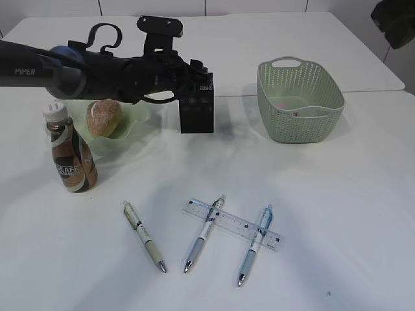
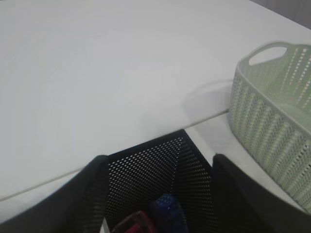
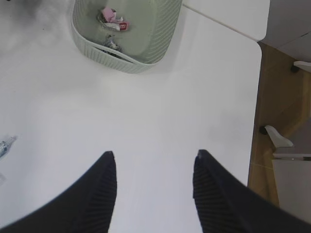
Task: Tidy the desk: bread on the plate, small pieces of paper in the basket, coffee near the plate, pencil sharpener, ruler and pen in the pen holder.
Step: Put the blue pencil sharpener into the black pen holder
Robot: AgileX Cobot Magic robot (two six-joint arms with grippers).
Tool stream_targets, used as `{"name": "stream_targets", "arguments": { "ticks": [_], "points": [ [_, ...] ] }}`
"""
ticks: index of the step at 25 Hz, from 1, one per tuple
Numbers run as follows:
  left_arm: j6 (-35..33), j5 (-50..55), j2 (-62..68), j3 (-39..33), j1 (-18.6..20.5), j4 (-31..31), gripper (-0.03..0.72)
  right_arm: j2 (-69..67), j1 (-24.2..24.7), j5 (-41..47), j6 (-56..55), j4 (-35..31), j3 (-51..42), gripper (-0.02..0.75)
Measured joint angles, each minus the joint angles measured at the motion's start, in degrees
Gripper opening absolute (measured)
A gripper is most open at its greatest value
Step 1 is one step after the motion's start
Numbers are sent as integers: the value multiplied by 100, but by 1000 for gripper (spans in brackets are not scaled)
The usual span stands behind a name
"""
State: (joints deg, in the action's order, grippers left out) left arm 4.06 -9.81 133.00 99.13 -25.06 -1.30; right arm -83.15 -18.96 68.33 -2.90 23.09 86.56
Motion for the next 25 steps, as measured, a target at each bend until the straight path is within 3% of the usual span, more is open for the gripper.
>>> {"name": "stream_targets", "arguments": {
  "ticks": [4,13,25],
  "points": [
    [0,208,-37,92,0,40,468,0,0,-12,0,0,0,410],
    [0,1830,-503,445,0,604,441,0,0,11,0,0,0,410],
    [11,4079,-1470,472,0,489,421,0,0,310,0,-190,0,410]
  ]
}}
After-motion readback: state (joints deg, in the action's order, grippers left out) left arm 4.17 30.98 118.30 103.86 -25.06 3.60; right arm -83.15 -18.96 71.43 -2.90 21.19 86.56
